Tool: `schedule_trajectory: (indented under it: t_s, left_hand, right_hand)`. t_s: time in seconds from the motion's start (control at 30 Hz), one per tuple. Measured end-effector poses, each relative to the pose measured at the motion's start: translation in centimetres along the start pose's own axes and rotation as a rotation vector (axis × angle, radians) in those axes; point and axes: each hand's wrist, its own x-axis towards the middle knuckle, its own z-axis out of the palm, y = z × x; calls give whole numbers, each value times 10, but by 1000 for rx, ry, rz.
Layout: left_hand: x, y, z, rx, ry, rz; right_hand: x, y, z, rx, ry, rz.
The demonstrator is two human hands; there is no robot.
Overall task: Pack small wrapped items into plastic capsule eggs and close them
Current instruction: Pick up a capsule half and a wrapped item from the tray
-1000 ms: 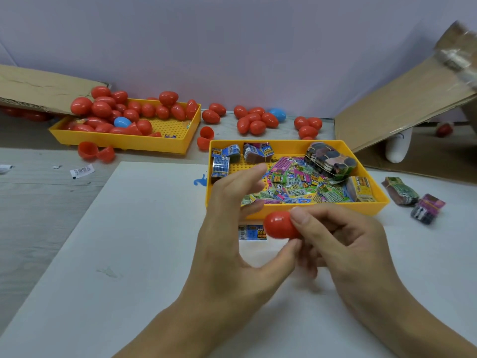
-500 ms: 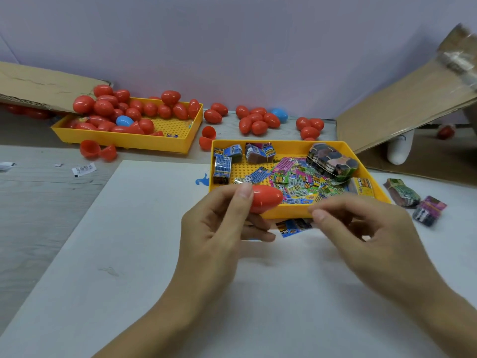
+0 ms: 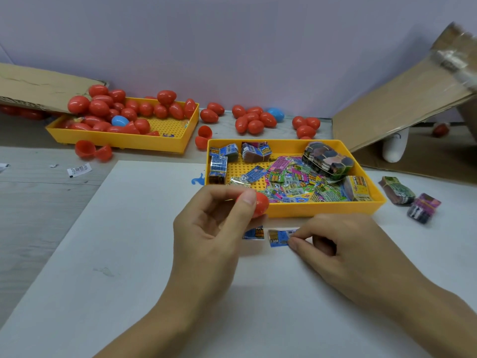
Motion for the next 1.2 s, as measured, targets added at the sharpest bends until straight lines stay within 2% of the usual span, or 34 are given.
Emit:
schedule_trajectory:
  t_s: [0.2, 0.3, 0.4, 0.53, 0.67, 0.87, 1.1, 1.2]
  left_hand:
    - [1, 2, -1, -12, -48, 43]
    - [0, 2, 0, 13, -97, 66]
    - [-1, 3, -2, 51, -136, 22]
    - [-6, 5, -1, 155, -265, -71]
    - [-9, 6, 4, 269, -312, 3]
    - [-4, 4, 1, 162, -325, -19]
    - [-2, 3, 1, 108, -323, -58]
    - [-3, 4, 1, 113, -332, -64]
  right_hand:
    - [-1, 2, -2, 85, 35, 11]
    - [0, -2, -3, 508, 57, 193]
    - [2, -6, -5, 956, -36, 428]
    - [3, -9, -7, 1271, -191, 503]
    - [3, -9, -7, 1314, -210, 508]
    - [4, -9, -6, 1227, -214, 483]
    - [2, -13, -3, 1102, -114, 282]
    - [1, -13, 0, 1026, 23, 199]
